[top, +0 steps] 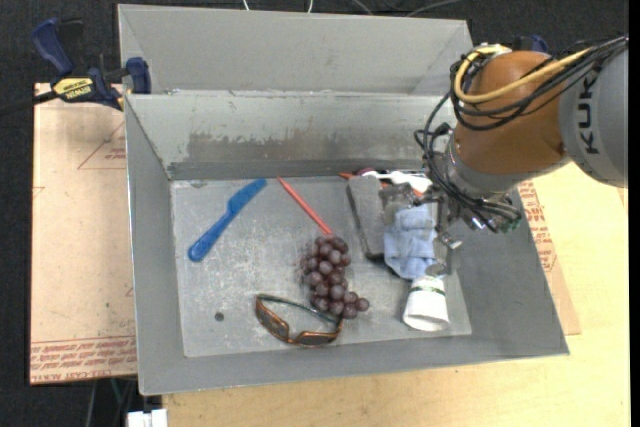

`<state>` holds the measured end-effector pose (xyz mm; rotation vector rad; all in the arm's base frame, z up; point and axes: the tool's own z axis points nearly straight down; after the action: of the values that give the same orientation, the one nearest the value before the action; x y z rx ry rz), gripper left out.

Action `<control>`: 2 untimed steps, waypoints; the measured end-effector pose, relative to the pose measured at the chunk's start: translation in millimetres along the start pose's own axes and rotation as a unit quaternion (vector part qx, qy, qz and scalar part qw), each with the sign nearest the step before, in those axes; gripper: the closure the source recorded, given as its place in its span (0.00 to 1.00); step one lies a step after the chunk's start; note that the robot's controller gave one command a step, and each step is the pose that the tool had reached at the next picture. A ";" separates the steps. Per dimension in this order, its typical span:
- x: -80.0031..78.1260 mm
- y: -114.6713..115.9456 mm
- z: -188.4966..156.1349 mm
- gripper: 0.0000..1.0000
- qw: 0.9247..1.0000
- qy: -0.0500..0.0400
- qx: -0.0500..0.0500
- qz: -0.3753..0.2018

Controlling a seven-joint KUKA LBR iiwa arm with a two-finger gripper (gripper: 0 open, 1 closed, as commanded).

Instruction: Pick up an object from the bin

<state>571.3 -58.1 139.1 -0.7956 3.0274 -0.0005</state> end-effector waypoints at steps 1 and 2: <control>-7.6 -11.8 60.2 1.00 0.998 -0.003 0.001 -0.064; -7.6 -11.8 60.2 1.00 0.998 -0.003 0.001 -0.064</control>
Offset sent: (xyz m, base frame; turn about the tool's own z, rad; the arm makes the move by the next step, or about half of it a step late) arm 0.0000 0.0000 0.0000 0.0000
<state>584.4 -64.5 79.0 -0.9867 2.9636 -0.0034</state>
